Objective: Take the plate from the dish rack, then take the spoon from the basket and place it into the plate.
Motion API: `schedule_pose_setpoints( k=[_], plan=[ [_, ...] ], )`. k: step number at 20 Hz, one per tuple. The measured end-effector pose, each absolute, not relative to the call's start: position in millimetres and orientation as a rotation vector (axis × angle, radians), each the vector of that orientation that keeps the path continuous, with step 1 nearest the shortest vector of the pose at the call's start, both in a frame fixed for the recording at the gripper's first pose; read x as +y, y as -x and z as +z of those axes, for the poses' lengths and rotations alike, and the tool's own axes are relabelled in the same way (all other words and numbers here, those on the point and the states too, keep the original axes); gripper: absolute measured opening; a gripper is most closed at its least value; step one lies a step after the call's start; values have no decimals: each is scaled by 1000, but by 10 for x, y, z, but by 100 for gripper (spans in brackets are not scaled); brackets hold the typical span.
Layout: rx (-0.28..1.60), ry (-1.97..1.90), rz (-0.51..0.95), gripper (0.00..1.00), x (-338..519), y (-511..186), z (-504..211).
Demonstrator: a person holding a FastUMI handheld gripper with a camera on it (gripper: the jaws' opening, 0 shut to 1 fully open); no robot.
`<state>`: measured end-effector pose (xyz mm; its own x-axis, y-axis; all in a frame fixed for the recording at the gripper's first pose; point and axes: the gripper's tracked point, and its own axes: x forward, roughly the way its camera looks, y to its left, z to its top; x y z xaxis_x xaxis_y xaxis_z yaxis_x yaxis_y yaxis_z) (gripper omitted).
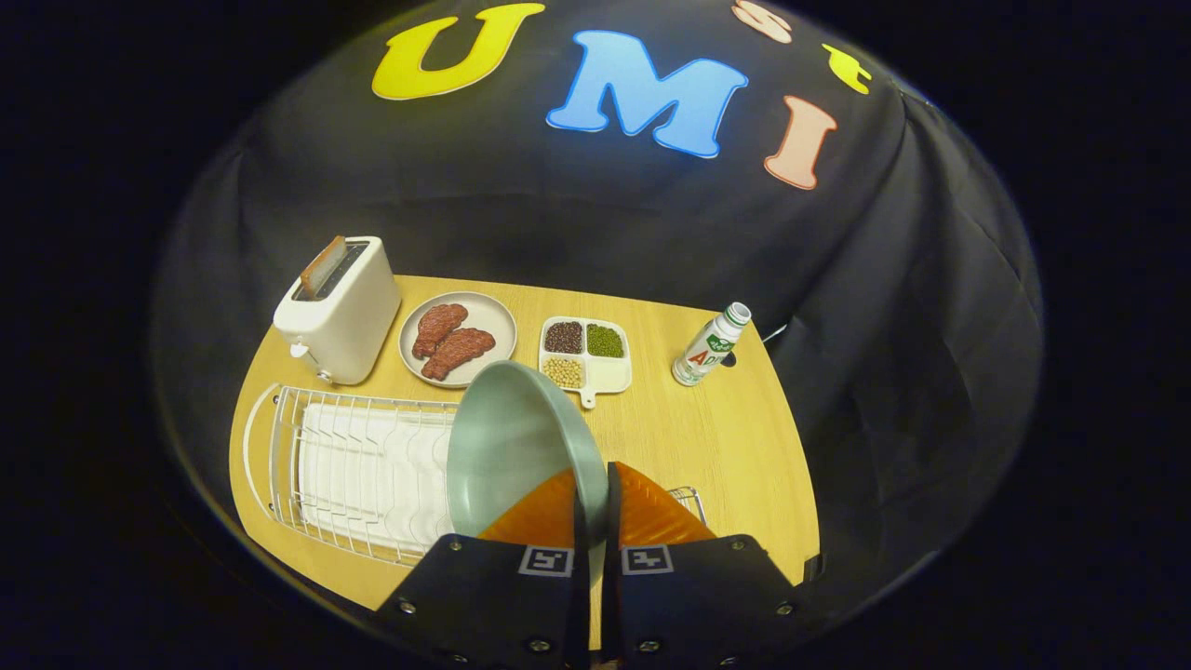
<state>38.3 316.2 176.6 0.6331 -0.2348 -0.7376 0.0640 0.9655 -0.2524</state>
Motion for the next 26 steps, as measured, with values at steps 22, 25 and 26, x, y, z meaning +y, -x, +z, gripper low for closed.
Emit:
schedule_pose_setpoints(
  k=[22, 25, 26],
  plan=[
    [981, -172, 82, 5, 1841, 1144, 1360],
    [1020, -242, 131, 5, 1804, 1360, 1074],
    [1030, -253, 138, 5, 1770, 1421, 962]
  ],
)
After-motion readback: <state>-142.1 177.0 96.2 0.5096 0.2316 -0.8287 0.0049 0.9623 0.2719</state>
